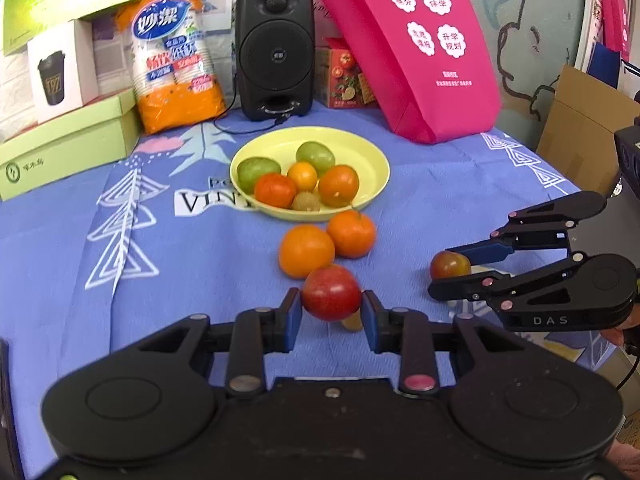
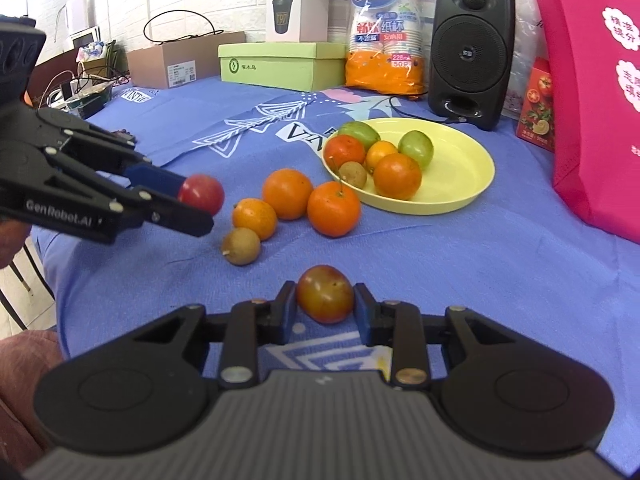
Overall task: Organize fruits
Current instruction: 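Grasp the red tomato with the left tool while the right tool grasps a small dark red fruit, then carry both fruits over the yellow plate and open both tools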
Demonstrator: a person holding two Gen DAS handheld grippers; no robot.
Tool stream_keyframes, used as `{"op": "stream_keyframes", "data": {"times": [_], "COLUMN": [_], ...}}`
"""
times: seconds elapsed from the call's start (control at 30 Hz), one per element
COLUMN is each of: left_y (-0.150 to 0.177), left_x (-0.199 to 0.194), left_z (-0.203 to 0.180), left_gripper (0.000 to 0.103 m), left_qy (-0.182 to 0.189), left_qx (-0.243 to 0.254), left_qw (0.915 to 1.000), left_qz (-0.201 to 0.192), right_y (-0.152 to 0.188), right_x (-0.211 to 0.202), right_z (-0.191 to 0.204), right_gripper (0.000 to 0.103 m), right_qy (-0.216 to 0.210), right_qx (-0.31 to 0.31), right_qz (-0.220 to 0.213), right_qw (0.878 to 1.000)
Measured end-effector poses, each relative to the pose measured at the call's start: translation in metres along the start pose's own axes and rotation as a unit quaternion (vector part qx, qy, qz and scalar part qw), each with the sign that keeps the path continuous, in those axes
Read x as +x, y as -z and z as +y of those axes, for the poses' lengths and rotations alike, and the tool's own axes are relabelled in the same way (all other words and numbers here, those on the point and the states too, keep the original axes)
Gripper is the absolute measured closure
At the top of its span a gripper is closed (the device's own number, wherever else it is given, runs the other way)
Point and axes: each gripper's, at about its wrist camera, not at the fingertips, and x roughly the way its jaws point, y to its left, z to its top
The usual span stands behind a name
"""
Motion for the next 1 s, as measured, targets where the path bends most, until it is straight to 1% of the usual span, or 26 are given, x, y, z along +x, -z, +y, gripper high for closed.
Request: {"op": "stream_keyframes", "data": {"times": [0.17,0.27,0.37,0.63,0.77,0.9,1.0], "left_y": [-0.018,-0.032,-0.049,-0.104,-0.129,-0.145,-0.15], "left_x": [0.008,0.019,0.034,0.087,0.117,0.146,0.165], "left_z": [0.003,0.006,0.013,0.041,0.048,0.052,0.056], "left_gripper": [0.072,0.072,0.072,0.072,0.072,0.072,0.072], "left_qy": [0.003,0.005,-0.002,-0.025,-0.032,-0.042,-0.048], "left_qx": [0.003,0.005,0.007,-0.002,-0.004,-0.003,-0.004], "left_qw": [1.0,0.9999,0.9999,0.9996,0.9994,0.9991,0.9987], "left_qz": [-0.006,-0.009,-0.009,-0.013,-0.009,0.003,0.015], "right_y": [-0.006,-0.014,-0.023,-0.052,-0.065,-0.073,-0.076], "right_x": [-0.003,0.0,0.007,0.033,0.05,0.064,0.073], "right_z": [-0.011,-0.018,-0.027,-0.052,-0.064,-0.073,-0.079], "right_gripper": [0.073,0.073,0.073,0.073,0.073,0.073,0.073], "right_qy": [0.01,0.016,0.017,0.034,0.048,0.058,0.064], "right_qx": [0.005,0.004,0.007,0.014,0.02,0.026,0.029], "right_qz": [-0.009,-0.014,-0.02,-0.03,-0.03,-0.025,-0.022], "right_qw": [1.0,1.0,1.0,0.999,0.998,0.998,0.997]}}
